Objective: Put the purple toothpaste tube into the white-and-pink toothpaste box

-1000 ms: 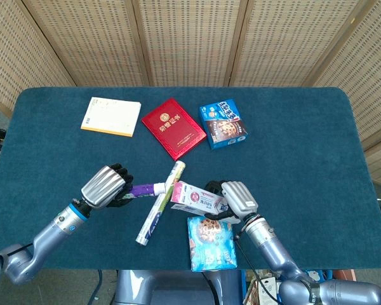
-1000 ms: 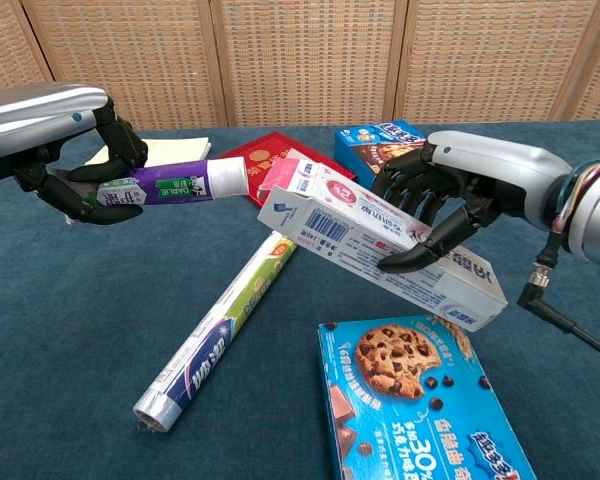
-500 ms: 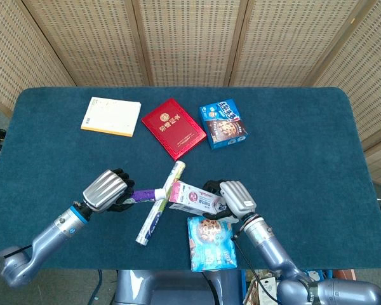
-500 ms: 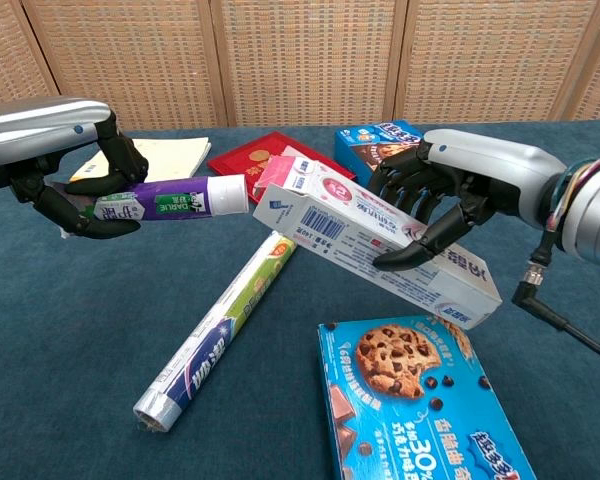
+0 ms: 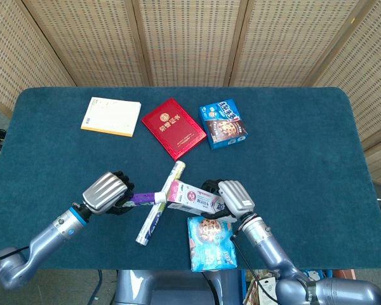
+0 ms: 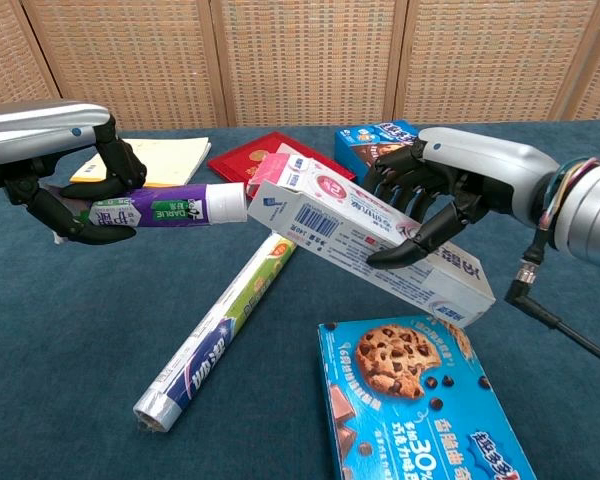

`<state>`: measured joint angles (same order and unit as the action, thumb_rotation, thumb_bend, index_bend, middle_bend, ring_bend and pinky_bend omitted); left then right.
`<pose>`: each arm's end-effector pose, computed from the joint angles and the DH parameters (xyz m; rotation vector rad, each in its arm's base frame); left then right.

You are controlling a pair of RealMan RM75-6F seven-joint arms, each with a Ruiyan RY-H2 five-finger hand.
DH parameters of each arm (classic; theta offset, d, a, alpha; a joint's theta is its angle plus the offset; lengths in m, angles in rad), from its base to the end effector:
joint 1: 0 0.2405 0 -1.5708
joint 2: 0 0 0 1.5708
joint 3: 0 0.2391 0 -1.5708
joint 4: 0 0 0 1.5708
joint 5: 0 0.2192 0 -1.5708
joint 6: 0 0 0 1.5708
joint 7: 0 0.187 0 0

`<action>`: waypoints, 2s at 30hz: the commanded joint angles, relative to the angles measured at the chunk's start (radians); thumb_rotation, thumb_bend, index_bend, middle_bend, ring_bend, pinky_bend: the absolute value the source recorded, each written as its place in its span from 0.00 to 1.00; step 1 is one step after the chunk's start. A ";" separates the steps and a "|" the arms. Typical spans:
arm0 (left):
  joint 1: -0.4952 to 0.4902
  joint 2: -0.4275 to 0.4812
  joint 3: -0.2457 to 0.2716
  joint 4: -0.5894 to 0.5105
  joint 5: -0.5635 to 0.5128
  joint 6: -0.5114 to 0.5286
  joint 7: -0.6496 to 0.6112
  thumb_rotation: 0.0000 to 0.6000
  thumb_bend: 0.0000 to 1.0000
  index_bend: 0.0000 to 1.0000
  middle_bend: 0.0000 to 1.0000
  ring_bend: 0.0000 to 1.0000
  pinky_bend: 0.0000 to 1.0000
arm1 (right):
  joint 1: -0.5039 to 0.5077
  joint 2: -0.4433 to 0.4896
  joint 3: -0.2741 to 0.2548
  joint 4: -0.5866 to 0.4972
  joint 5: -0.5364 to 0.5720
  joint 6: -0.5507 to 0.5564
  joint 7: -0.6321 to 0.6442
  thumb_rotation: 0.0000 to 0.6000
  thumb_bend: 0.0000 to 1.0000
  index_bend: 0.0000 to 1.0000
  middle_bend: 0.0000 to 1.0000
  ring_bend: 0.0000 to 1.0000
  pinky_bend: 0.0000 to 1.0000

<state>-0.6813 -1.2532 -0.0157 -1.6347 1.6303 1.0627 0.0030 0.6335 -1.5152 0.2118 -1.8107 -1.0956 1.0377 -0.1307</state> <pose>-0.1232 0.3161 0.0149 -2.1456 -0.7518 -1.1025 -0.0797 -0.3164 -0.0314 1.7061 -1.4412 1.2485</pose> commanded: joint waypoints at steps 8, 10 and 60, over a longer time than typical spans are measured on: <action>-0.008 -0.049 -0.025 0.009 -0.007 0.015 0.027 1.00 0.38 0.95 0.69 0.52 0.43 | -0.005 0.008 -0.009 -0.015 -0.014 -0.004 0.018 1.00 0.21 0.66 0.55 0.43 0.40; -0.010 -0.052 -0.027 0.008 -0.006 0.017 0.030 1.00 0.38 0.95 0.69 0.52 0.43 | -0.005 0.009 -0.011 -0.016 -0.017 -0.005 0.020 1.00 0.21 0.66 0.55 0.43 0.40; -0.170 0.096 -0.122 -0.285 -0.329 -0.250 0.201 1.00 0.38 0.95 0.69 0.51 0.43 | 0.012 -0.001 -0.050 0.017 -0.156 -0.055 0.119 1.00 0.21 0.66 0.55 0.43 0.40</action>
<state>-0.8477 -1.1603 -0.1335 -1.9155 1.3059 0.8126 0.2002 0.6452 -1.5168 0.1615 -1.7953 -1.2498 0.9834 -0.0140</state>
